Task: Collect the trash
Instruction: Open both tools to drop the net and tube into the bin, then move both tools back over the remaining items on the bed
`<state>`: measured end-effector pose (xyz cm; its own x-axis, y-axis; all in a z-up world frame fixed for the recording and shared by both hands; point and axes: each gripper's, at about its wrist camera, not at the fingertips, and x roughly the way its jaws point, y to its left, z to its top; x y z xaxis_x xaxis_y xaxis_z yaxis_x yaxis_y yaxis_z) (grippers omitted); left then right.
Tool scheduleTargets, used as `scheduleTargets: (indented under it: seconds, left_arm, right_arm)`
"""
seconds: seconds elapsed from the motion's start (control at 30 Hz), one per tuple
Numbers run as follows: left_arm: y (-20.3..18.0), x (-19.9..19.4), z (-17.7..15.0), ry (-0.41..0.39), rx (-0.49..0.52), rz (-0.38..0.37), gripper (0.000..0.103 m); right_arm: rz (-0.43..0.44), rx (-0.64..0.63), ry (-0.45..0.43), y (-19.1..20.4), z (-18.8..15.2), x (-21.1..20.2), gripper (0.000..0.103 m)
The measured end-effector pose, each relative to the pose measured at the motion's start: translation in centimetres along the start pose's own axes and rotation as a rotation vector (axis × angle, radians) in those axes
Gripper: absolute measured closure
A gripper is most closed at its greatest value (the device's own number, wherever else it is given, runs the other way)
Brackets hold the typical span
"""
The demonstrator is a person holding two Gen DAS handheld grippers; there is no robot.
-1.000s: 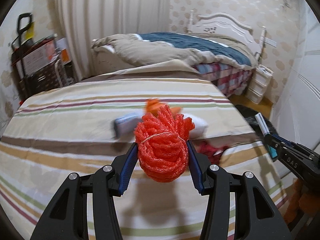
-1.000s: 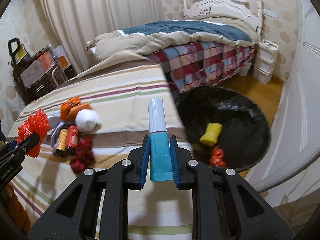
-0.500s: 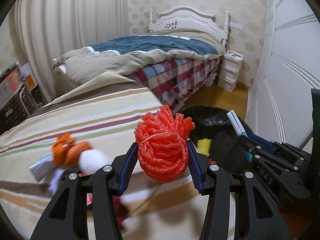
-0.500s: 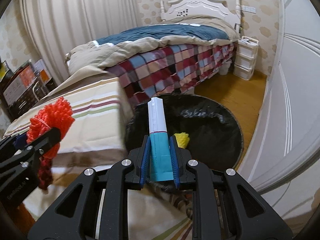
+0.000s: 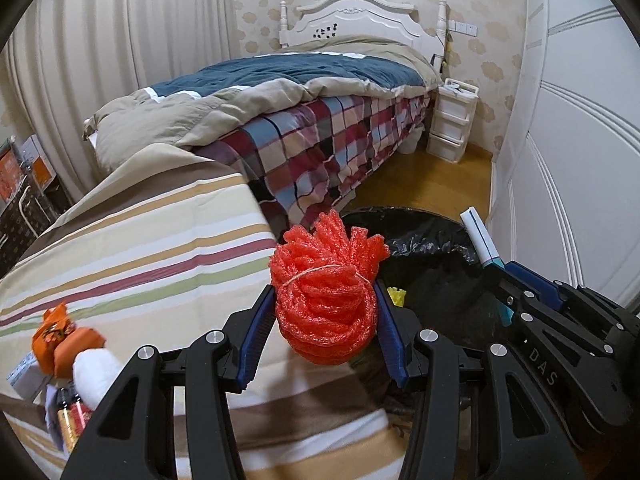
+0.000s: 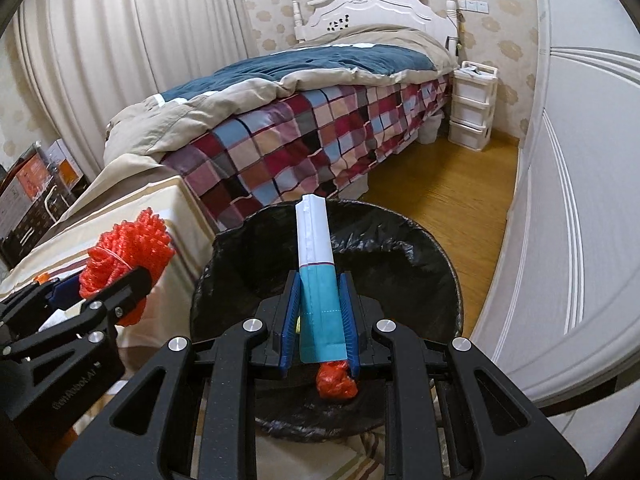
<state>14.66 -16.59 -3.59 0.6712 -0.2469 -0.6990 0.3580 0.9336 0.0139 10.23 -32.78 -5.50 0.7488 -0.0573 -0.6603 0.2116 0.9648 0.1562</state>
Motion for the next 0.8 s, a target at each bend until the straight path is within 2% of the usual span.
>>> scheduleTargets:
  seconds: [0.3,0.4,0.47,0.53,0.6,0.7,0.8]
  left_arm:
    - [-1.2,1.4,0.7,0.017,0.024,0.014,0.052]
    - [-1.3,1.6,0.5,0.025,0.021,0.014,0.043]
    - [-1.3,1.6,0.6,0.021,0.015,0.018,0.033]
    - [-1.1,1.4,0.6,0.016,0.008,0.018,0.028]
    - [-1.0,1.2,0.6,0.011,0.002,0.022,0.025]
    - [-0.8,0.8,0.4,0.008,-0.001,0.030,0.023]
    - [-0.5,0.2,0.1,0.002,-0.003,0.040,0.022]
  right_arm:
    - [-0.018,0.012,0.007,-0.9,0.4,1.3,0.082]
    - [-0.034,0.018,0.002,-1.1,0.4,1.5,0.080]
    - [-0.036,0.028,0.006,-1.3,0.2,1.5,0.072]
    - [-0.045,0.033,0.002,-1.4,0.2,1.4,0.067]
    - [-0.050,0.037,0.001,-1.5,0.0,1.2,0.063]
    - [-0.065,0.043,-0.008,-1.5,-0.1,0.8,0.049]
    - [-0.072,0.055,-0.019,-1.6,-0.2,0.2,0.044]
